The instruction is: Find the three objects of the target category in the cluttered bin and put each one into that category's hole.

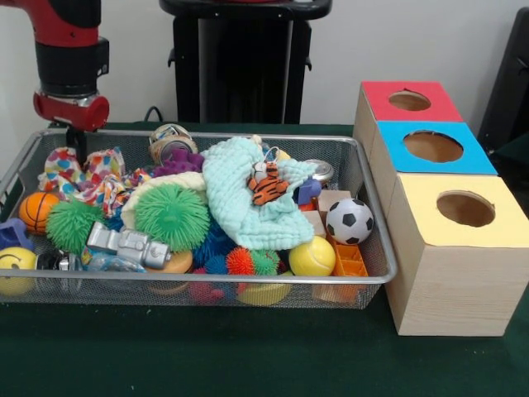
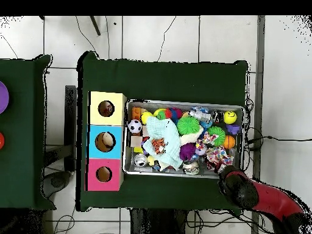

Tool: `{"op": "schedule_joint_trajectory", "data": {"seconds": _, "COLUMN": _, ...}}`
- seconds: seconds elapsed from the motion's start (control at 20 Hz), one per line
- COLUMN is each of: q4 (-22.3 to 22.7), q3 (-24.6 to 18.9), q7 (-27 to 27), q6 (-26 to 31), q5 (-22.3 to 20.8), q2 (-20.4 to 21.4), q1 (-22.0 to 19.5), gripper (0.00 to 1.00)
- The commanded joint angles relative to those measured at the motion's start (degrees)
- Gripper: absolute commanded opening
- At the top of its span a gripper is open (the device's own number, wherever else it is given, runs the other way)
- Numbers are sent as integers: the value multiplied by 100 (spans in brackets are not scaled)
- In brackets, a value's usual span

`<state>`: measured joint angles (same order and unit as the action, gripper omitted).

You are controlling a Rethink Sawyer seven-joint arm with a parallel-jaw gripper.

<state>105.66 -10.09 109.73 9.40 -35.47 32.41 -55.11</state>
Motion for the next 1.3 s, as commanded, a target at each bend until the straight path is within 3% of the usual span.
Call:
{"op": "schedule_joint_trajectory", "data": {"seconds": 0.05, "q4": 607, "q3": -694, "q7": 125, "q6": 444, "q5": 266, "q2": 762, "q1": 136, "gripper": 0}}
{"op": "schedule_joint_trajectory", "data": {"seconds": 0.45, "q4": 963, "q3": -630, "q7": 175, "q6": 1105, "q5": 739, "q2": 1687, "q1": 726, "gripper": 0}}
{"op": "schedule_joint_trajectory", "data": {"seconds": 0.9, "q4": 1302, "q3": -630, "q7": 400, "q6": 1241, "q5": 1328, "q2": 2262, "q1": 1320, "gripper": 0}}
{"op": "schedule_joint_trajectory", "data": {"seconds": 1.3, "q4": 1266, "q3": -503, "q7": 488, "q6": 1678, "q5": 1901, "q2": 2658, "q1": 2050, "gripper": 0}}
